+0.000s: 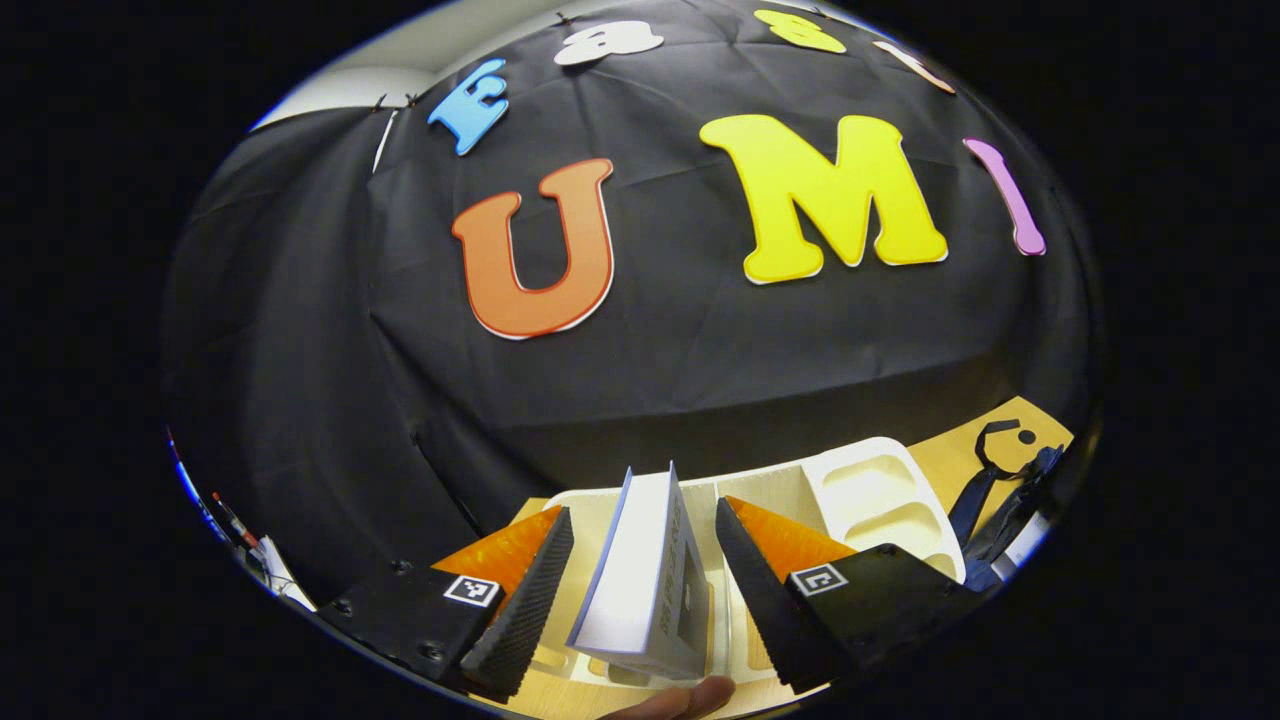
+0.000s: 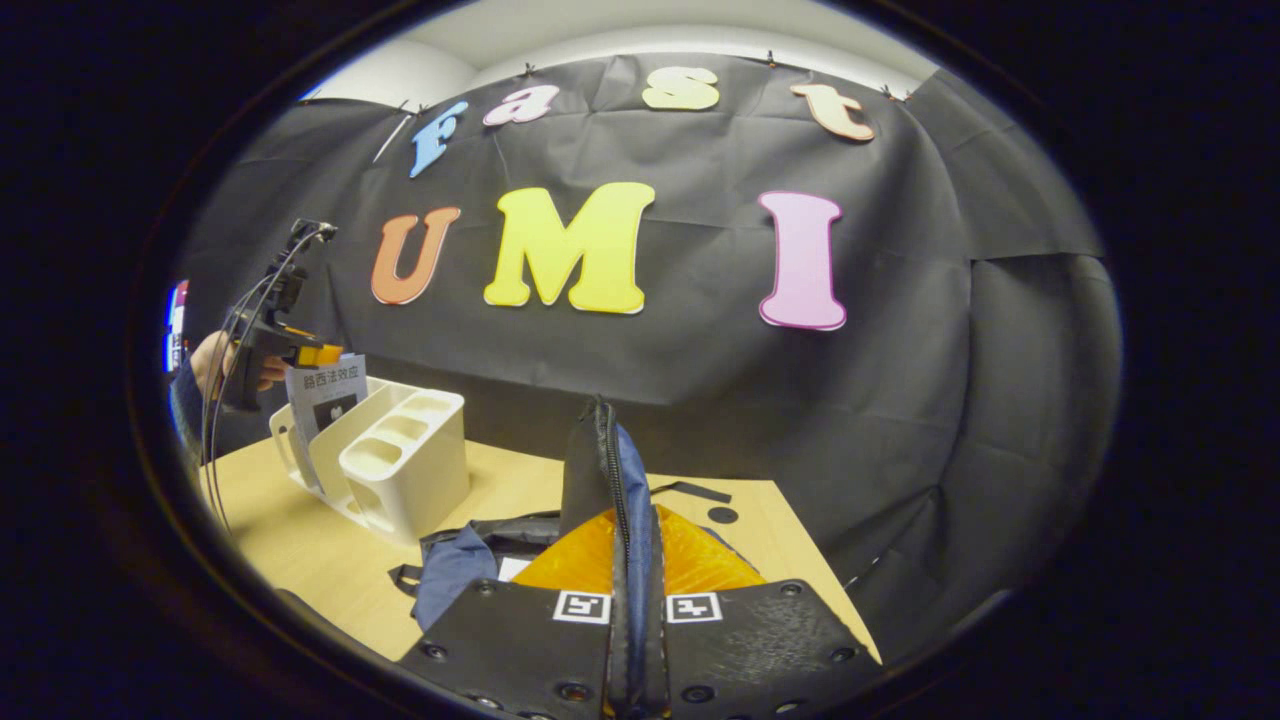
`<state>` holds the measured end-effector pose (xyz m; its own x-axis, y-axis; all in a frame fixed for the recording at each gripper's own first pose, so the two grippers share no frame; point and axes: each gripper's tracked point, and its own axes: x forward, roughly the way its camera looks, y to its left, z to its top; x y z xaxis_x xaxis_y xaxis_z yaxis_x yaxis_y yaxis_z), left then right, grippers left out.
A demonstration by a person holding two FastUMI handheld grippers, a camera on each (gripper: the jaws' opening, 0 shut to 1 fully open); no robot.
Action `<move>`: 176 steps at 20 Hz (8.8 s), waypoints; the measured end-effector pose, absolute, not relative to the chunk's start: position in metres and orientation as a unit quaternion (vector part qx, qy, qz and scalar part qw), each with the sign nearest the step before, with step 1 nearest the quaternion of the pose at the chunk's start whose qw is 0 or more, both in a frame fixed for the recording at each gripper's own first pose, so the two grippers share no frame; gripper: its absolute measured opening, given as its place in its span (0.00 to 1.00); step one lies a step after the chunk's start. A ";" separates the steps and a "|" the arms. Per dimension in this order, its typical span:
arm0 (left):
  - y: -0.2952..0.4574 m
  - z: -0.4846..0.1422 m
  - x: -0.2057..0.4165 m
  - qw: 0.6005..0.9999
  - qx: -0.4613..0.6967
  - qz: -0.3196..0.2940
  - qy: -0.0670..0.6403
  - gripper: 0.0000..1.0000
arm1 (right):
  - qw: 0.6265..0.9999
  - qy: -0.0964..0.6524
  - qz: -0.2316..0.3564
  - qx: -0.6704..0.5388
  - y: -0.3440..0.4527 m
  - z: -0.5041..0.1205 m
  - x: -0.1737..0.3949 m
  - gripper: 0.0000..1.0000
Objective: Open the schoolbag, grab two books from the bookshelf and put them into the schoolbag.
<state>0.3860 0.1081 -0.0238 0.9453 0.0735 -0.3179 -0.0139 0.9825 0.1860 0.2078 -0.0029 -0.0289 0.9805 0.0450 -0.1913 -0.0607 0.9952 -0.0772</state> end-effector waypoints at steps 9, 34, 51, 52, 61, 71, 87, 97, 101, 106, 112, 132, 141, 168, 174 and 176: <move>0.095 -0.053 0.403 0.943 0.107 -0.042 0.312 0.81 | 0.991 0.092 0.032 -0.096 0.015 -0.033 0.210 0.06; 0.100 -0.053 0.322 0.917 0.030 -0.026 0.397 0.46 | 0.993 0.093 0.019 -0.069 0.009 -0.059 0.198 0.05; 0.137 -0.072 0.179 0.905 -0.198 -0.043 0.374 0.46 | 0.987 0.132 0.008 -0.088 0.013 -0.069 0.199 0.06; 0.133 -0.076 0.171 0.898 -0.219 -0.052 0.378 0.46 | 0.986 0.138 0.005 -0.091 0.011 -0.071 0.200 0.06; 0.057 -0.090 0.123 0.853 -0.342 -0.118 0.376 0.46 | 0.984 0.151 0.005 -0.099 0.010 -0.069 0.203 0.06; -0.036 -0.069 0.138 0.805 -0.447 -0.197 0.337 0.46 | 0.983 0.152 0.004 -0.104 0.000 -0.059 0.204 0.06; -0.158 -0.123 0.201 0.779 -0.505 -0.221 0.299 0.46 | 0.990 0.121 0.009 -0.078 0.006 -0.019 0.200 0.05; -0.208 -0.161 0.185 0.834 -0.427 -0.207 0.280 0.47 | 0.993 0.092 0.021 -0.067 0.017 -0.001 0.189 0.06; -0.234 -0.170 0.193 0.840 -0.419 -0.210 0.275 0.49 | 0.994 0.086 0.029 -0.064 0.020 0.000 0.188 0.05; -0.272 -0.187 0.193 0.834 -0.429 -0.212 0.275 0.52 | 0.994 0.085 0.033 -0.058 0.014 -0.003 0.191 0.06; -0.307 -0.190 0.203 0.832 -0.429 -0.202 0.290 0.57 | 0.995 0.086 0.037 -0.033 -0.003 -0.009 0.194 0.06; -0.293 -0.192 0.219 0.935 -0.217 -0.140 0.243 1.00 | 0.996 0.092 0.021 -0.002 -0.028 -0.025 0.189 0.07; -0.214 -0.192 0.201 0.950 -0.183 -0.083 0.237 0.98 | 0.993 0.116 -0.028 -0.006 -0.037 -0.048 0.174 0.19; -0.037 -0.047 0.040 0.996 -0.051 -0.031 0.066 0.97 | 0.998 0.055 -0.013 -0.012 -0.003 -0.031 0.033 0.89; -0.025 -0.029 -0.012 0.998 -0.023 -0.027 0.045 0.99 | 0.999 0.019 0.006 0.031 -0.001 -0.022 -0.024 0.97; -0.033 -0.023 -0.023 0.998 -0.011 -0.043 0.033 0.98 | 1.000 0.003 0.010 0.015 0.001 -0.019 -0.034 0.96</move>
<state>-0.0235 -0.0328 -0.0226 0.9941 -0.0864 -0.0659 0.0850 0.9961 -0.0241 -0.0344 0.0007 -0.0191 0.9998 0.0196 -0.0055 -0.0194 0.9993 0.0308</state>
